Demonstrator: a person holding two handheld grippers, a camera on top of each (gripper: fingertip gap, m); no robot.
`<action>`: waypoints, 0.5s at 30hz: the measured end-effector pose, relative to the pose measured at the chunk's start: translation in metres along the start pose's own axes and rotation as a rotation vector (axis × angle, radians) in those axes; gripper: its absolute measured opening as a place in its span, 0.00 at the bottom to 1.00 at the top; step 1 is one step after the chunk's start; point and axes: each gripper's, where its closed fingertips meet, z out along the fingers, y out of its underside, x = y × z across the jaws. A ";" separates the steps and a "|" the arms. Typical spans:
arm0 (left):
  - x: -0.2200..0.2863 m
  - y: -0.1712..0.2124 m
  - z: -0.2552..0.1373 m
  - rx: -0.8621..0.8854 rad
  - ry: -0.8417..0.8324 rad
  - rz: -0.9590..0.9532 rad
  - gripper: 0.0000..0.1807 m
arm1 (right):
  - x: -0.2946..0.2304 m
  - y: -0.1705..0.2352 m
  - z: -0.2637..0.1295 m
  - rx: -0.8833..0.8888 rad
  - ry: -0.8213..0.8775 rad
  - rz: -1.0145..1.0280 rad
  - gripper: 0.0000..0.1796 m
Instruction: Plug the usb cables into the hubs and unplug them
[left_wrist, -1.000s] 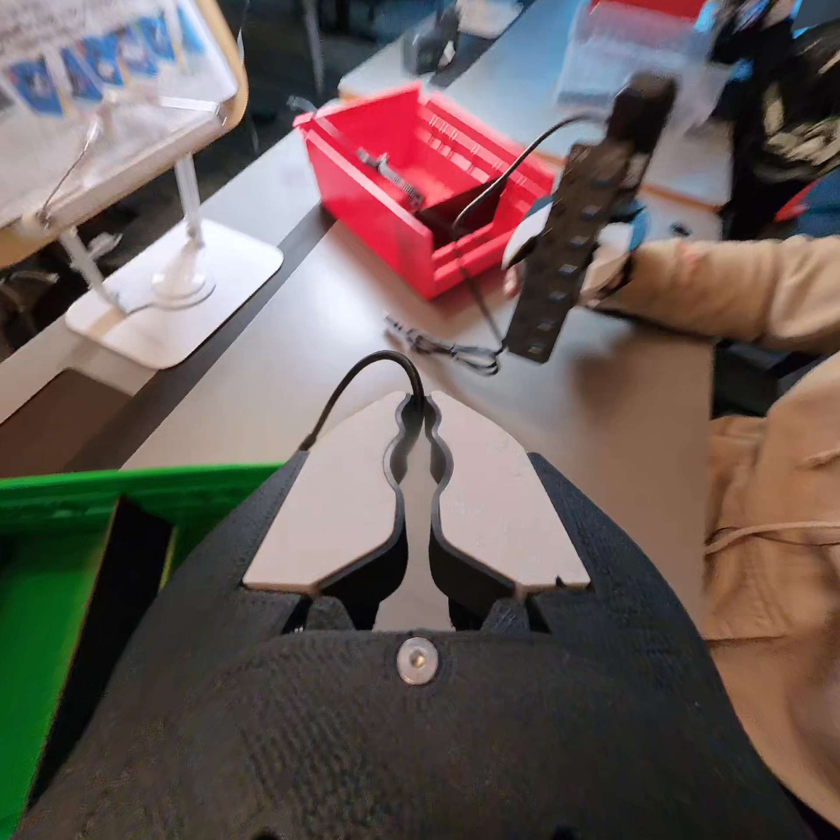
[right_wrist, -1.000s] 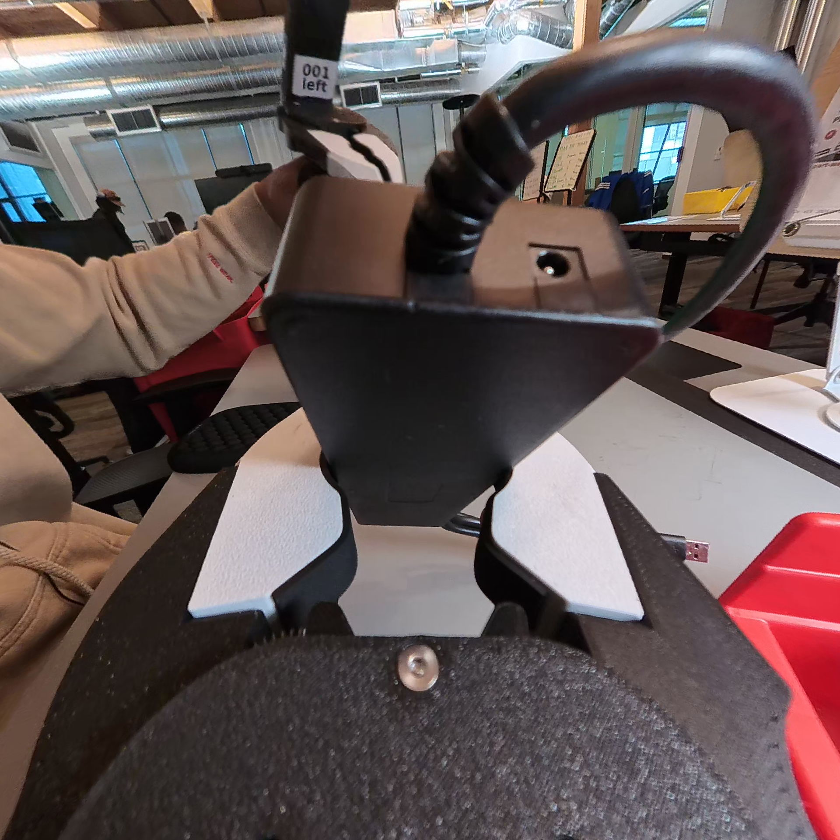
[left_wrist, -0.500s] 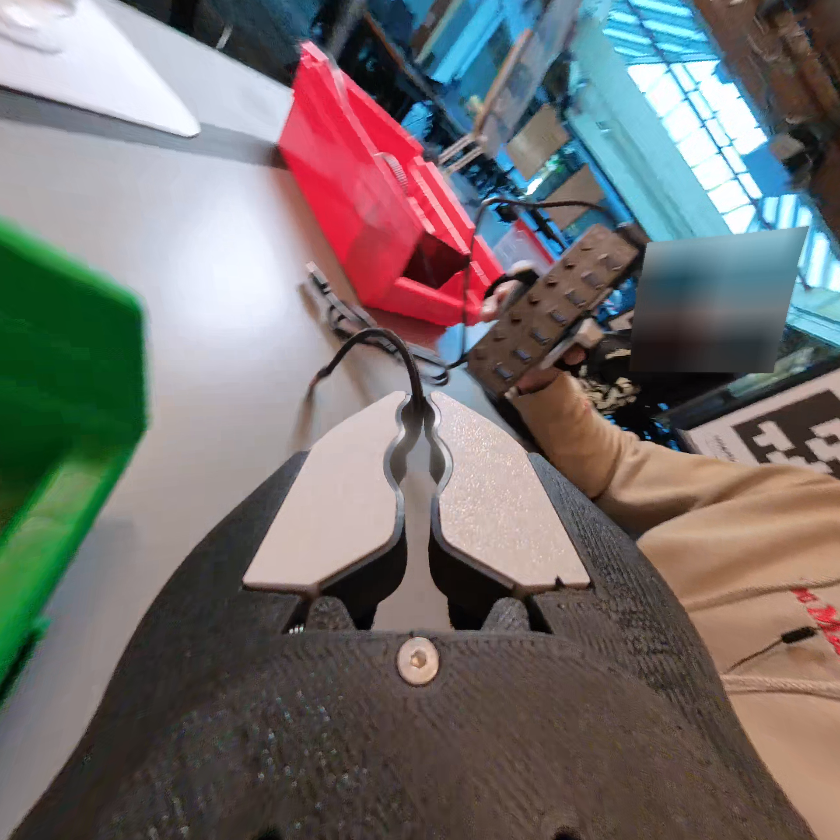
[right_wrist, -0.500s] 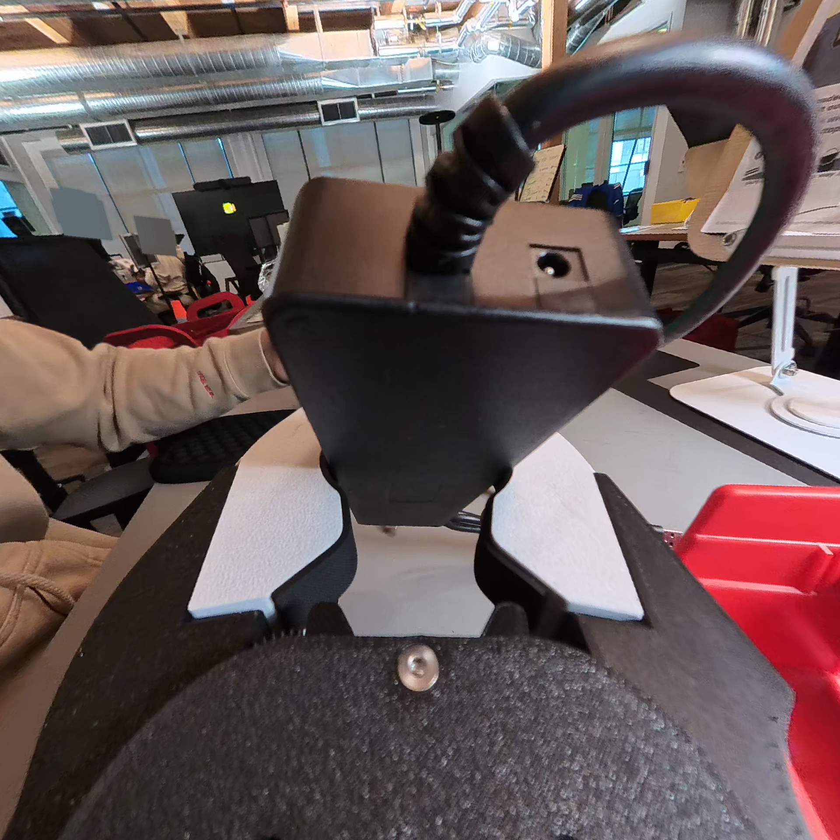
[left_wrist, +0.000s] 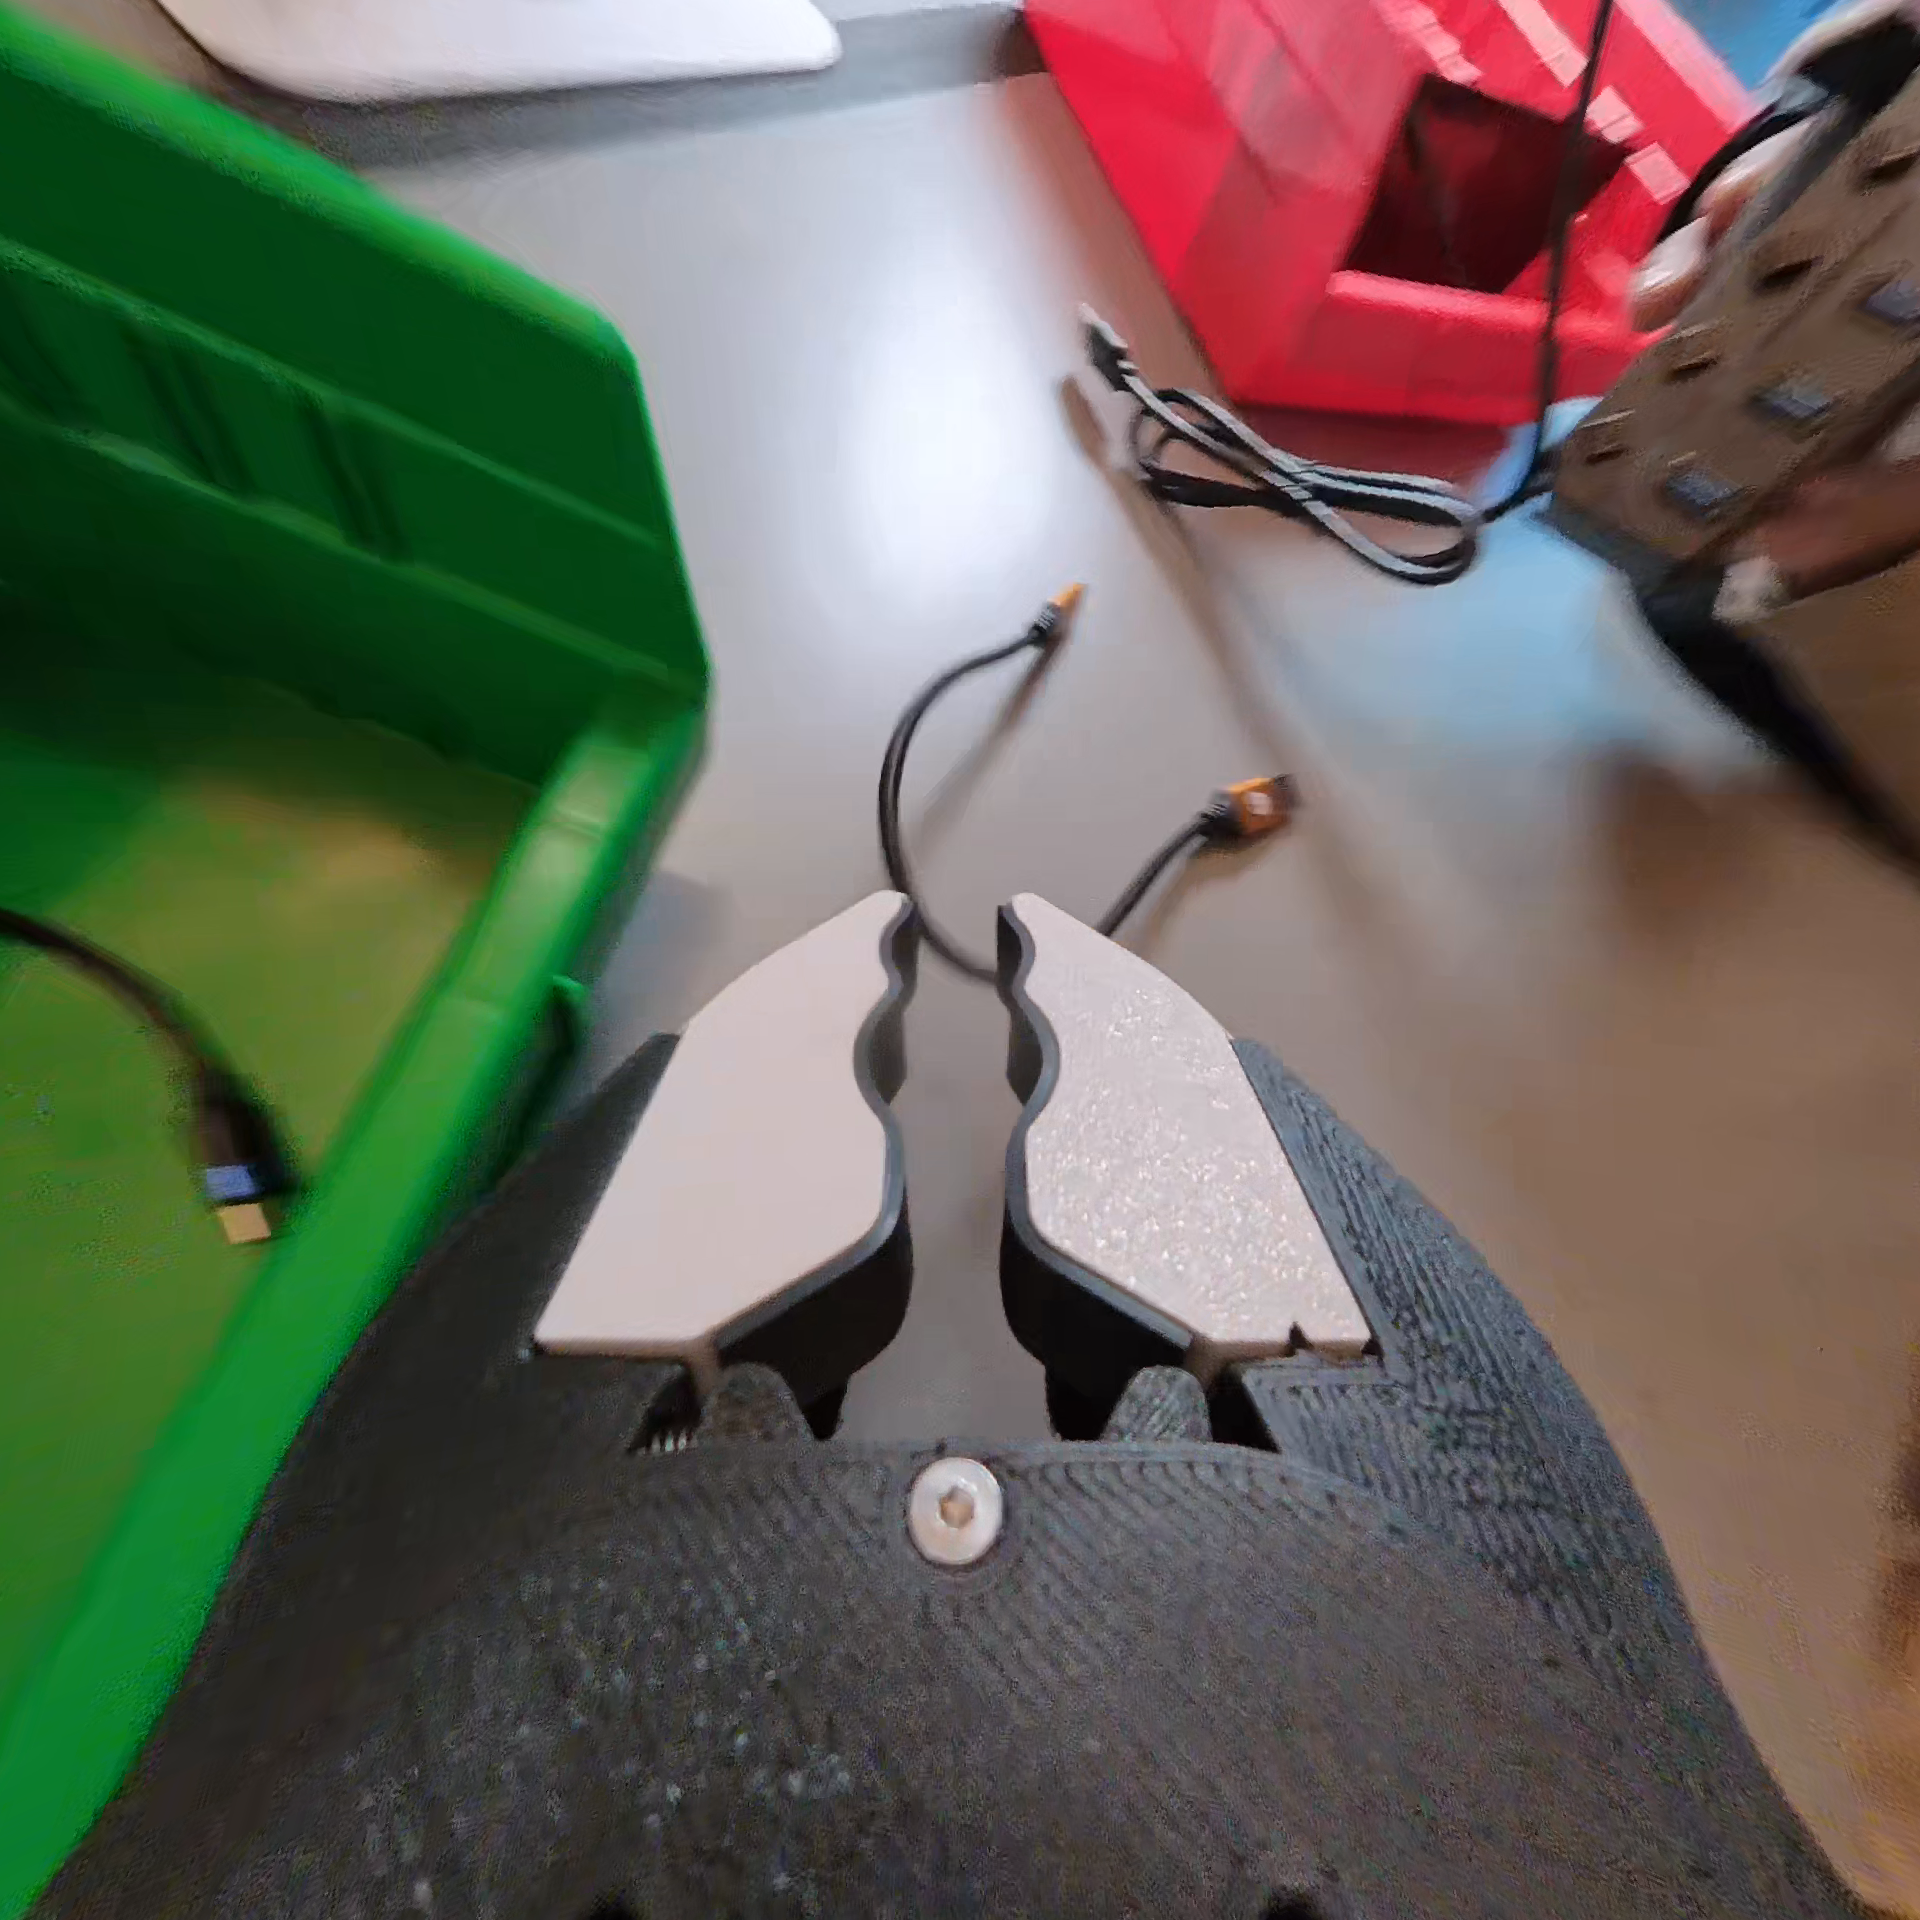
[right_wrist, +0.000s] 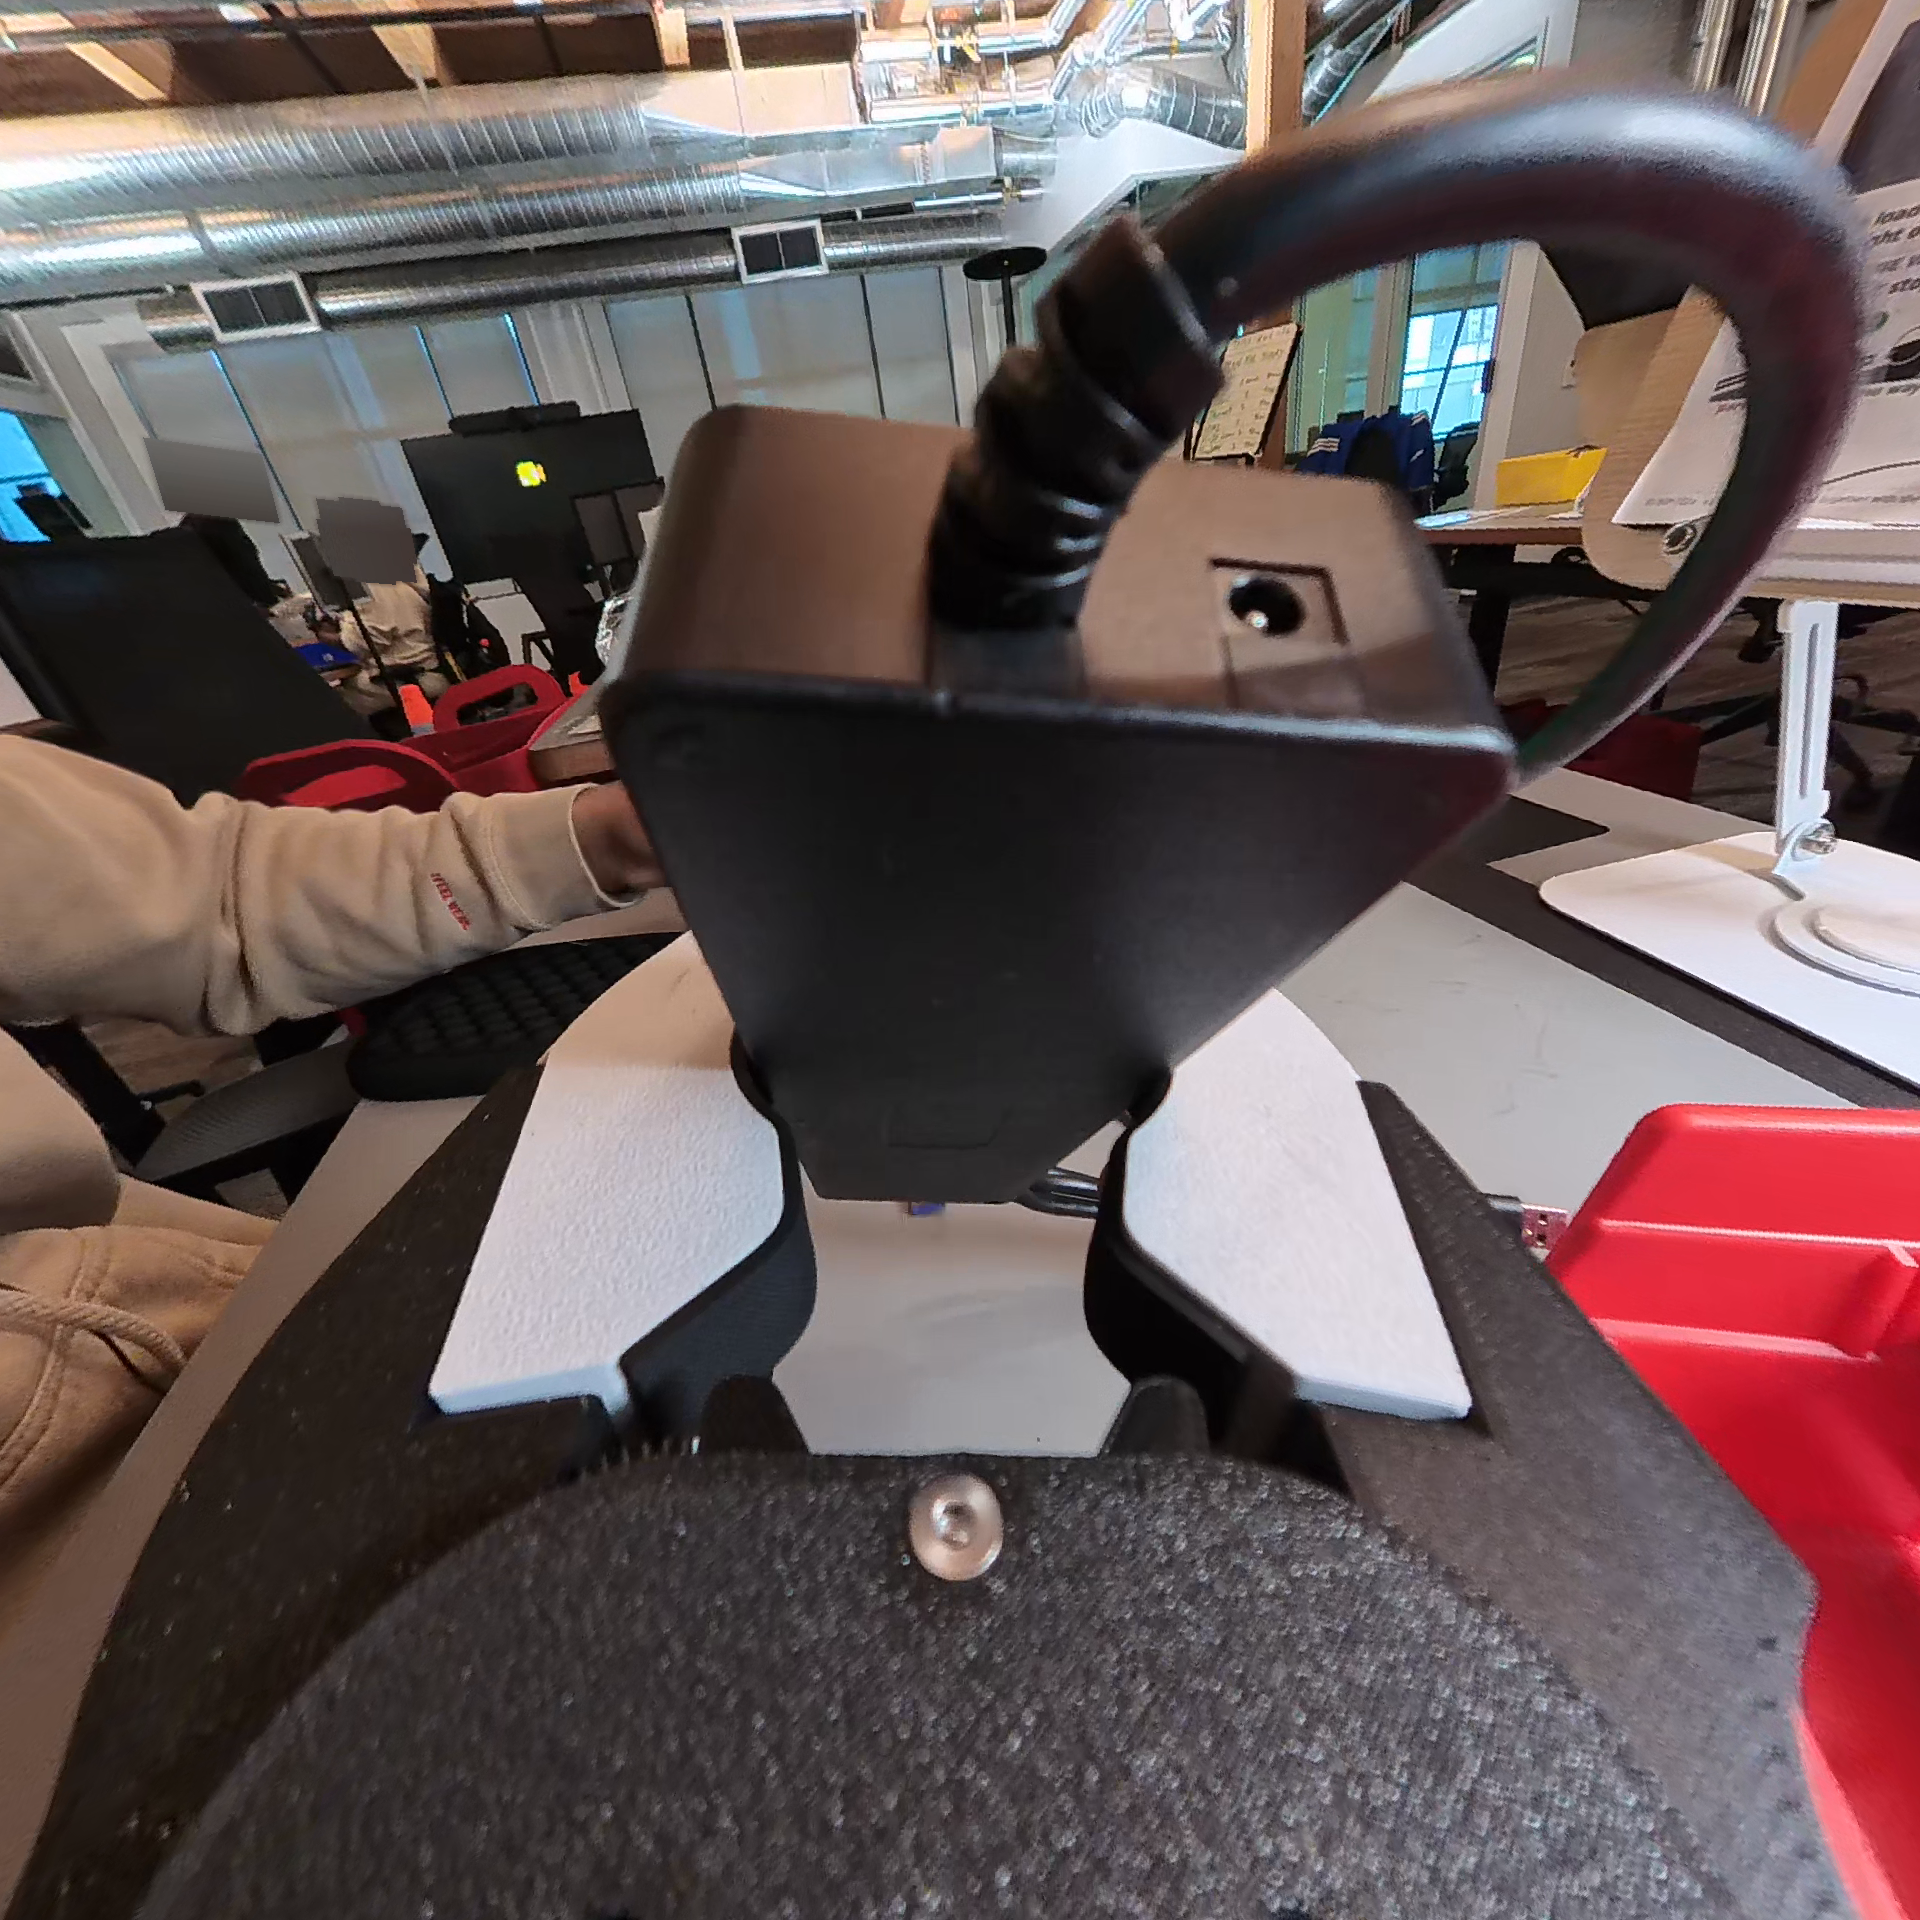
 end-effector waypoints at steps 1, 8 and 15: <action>-0.002 -0.005 -0.004 0.013 -0.063 0.076 0.09 | 0.000 0.000 0.000 0.000 0.000 0.000 0.35; 0.063 -0.009 0.020 -0.091 0.143 0.392 0.18 | -0.002 0.002 0.001 -0.010 -0.006 -0.005 0.35; 0.073 0.029 0.076 -0.405 0.314 0.586 0.18 | -0.002 0.002 0.000 -0.014 -0.011 -0.011 0.35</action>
